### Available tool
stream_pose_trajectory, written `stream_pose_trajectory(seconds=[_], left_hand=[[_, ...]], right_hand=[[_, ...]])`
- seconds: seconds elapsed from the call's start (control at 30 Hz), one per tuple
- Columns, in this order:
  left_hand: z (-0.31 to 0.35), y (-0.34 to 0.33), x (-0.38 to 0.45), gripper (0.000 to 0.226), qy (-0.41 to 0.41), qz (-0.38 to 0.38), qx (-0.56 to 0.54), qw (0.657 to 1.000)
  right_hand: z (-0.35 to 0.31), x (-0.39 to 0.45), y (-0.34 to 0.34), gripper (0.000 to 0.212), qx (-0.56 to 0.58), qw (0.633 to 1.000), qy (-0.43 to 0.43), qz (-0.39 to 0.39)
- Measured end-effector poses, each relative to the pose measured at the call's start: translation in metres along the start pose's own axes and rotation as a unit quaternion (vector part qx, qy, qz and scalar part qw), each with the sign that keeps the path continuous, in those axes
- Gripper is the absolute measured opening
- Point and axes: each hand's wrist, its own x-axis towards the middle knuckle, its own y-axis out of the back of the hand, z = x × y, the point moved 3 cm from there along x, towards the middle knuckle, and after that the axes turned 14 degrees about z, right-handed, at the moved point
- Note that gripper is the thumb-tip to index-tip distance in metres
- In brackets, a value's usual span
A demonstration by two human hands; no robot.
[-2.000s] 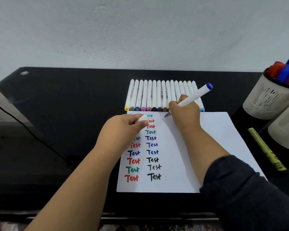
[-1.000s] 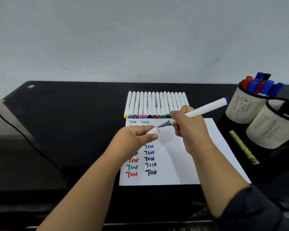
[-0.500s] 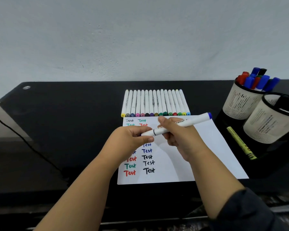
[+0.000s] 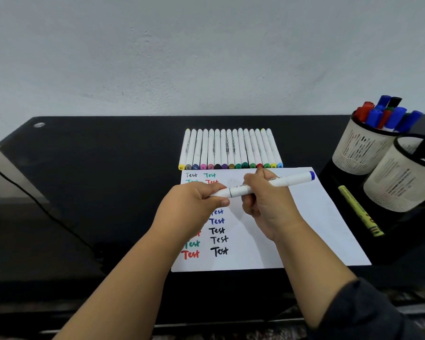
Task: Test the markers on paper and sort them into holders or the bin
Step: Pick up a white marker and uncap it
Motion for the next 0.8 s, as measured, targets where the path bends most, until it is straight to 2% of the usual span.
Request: stream_pose_trajectory(seconds=[0.27, 0.47, 0.57, 0.67, 0.8], left_hand=[[-0.004, -0.006, 0.001, 0.026, -0.041, 0.018, 0.058, 0.997], [-0.011, 0.008, 0.009, 0.025, -0.068, 0.064, 0.089, 0.992], [-0.018, 0.013, 0.016, 0.034, -0.071, 0.083, 0.126, 0.986], [-0.021, 0.013, 0.020, 0.035, -0.098, 0.083, 0.165, 0.978], [-0.024, 0.010, 0.019, 0.033, -0.121, 0.099, 0.168, 0.973]], right_hand=[[0.000, 0.002, 0.000, 0.029, -0.052, 0.999, 0.001, 0.001], [-0.009, 0.013, 0.021, 0.025, 0.019, 0.999, -0.042, -0.023], [-0.013, 0.018, 0.033, 0.024, -0.080, 0.996, 0.015, -0.030], [-0.019, 0.014, 0.034, 0.011, -0.277, 0.953, 0.115, -0.044], [-0.025, 0.006, 0.023, 0.005, -0.476, 0.830, 0.273, -0.102]])
